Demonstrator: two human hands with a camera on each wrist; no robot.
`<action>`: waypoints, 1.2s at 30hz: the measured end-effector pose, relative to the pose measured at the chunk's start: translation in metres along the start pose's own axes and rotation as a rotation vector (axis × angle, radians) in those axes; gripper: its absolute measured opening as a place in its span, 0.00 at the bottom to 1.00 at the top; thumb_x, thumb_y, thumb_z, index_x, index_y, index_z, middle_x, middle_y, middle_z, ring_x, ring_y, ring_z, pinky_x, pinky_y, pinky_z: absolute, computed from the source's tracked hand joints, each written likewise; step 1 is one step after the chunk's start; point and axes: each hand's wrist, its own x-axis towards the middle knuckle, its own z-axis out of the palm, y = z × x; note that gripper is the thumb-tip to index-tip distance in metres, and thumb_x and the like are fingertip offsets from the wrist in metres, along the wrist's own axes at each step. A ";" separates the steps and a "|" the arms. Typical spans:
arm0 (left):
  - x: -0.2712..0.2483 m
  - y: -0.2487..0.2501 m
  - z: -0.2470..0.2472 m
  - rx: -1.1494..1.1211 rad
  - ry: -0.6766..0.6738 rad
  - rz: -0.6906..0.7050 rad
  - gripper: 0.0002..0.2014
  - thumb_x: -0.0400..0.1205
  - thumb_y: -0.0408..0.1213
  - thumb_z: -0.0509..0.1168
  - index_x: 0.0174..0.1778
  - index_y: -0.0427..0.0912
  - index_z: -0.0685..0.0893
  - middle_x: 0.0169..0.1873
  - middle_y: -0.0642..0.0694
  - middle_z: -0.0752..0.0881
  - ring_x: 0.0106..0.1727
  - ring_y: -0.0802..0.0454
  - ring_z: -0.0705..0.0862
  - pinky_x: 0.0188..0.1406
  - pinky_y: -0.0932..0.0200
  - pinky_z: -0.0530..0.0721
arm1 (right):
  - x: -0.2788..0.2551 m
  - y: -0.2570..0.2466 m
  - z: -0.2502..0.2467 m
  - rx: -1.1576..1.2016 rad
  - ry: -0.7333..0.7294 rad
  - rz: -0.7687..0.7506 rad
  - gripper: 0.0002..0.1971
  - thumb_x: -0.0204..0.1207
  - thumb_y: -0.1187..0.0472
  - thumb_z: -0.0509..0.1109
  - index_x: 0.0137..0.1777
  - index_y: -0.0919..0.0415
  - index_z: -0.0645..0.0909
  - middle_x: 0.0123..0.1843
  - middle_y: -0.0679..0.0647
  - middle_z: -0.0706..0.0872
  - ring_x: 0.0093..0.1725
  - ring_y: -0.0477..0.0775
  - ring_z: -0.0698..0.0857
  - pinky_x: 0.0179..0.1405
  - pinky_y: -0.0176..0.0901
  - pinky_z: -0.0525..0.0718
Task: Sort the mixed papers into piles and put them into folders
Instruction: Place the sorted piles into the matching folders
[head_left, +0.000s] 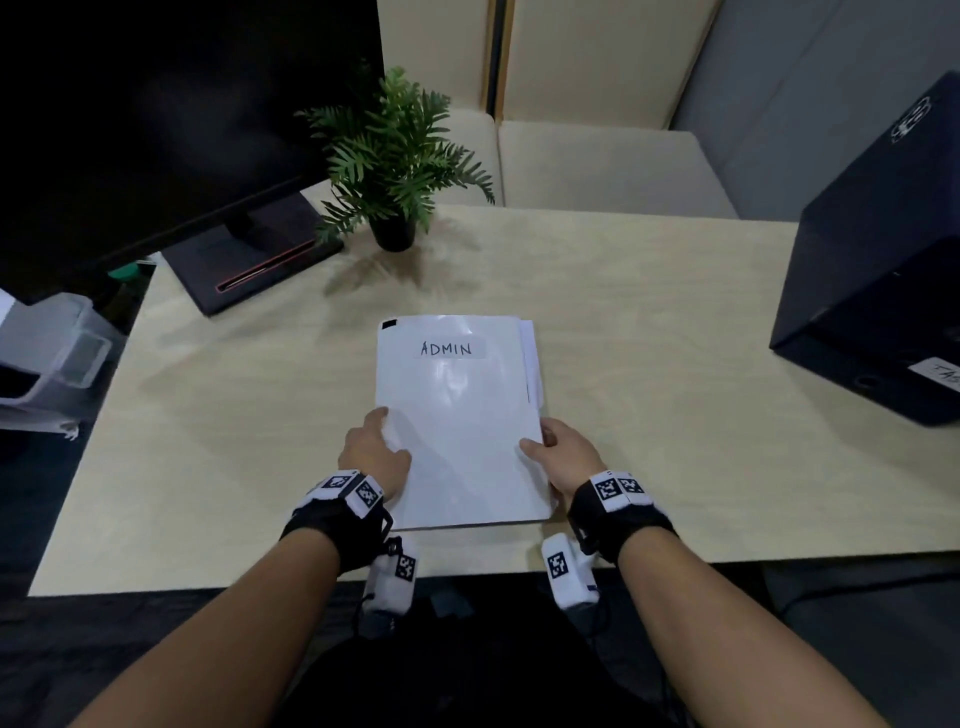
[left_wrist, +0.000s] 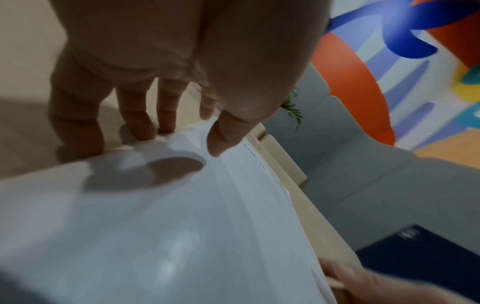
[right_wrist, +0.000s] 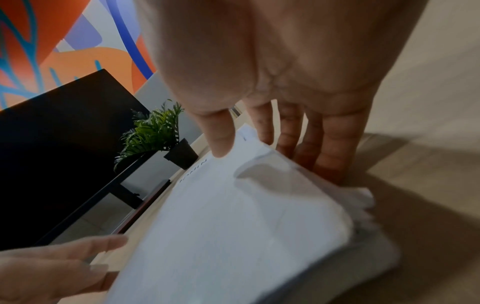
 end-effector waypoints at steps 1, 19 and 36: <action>0.002 0.000 -0.002 -0.039 -0.005 -0.026 0.35 0.78 0.35 0.65 0.81 0.46 0.60 0.68 0.34 0.76 0.65 0.35 0.78 0.61 0.50 0.78 | 0.002 0.000 -0.001 -0.012 0.000 0.013 0.19 0.79 0.56 0.69 0.69 0.55 0.79 0.65 0.52 0.85 0.61 0.57 0.84 0.65 0.52 0.81; -0.044 0.021 -0.010 -0.740 -0.156 0.122 0.30 0.78 0.18 0.60 0.72 0.49 0.70 0.59 0.43 0.84 0.57 0.41 0.85 0.54 0.44 0.85 | -0.031 0.034 -0.012 0.275 0.120 0.135 0.38 0.63 0.33 0.71 0.69 0.55 0.78 0.63 0.50 0.86 0.59 0.54 0.86 0.66 0.55 0.82; -0.111 0.215 0.066 -0.938 -0.445 0.419 0.33 0.76 0.12 0.54 0.70 0.51 0.72 0.58 0.45 0.85 0.55 0.41 0.85 0.54 0.40 0.85 | -0.106 0.088 -0.210 0.521 0.487 -0.140 0.15 0.77 0.46 0.70 0.50 0.58 0.82 0.45 0.51 0.90 0.43 0.53 0.88 0.48 0.50 0.83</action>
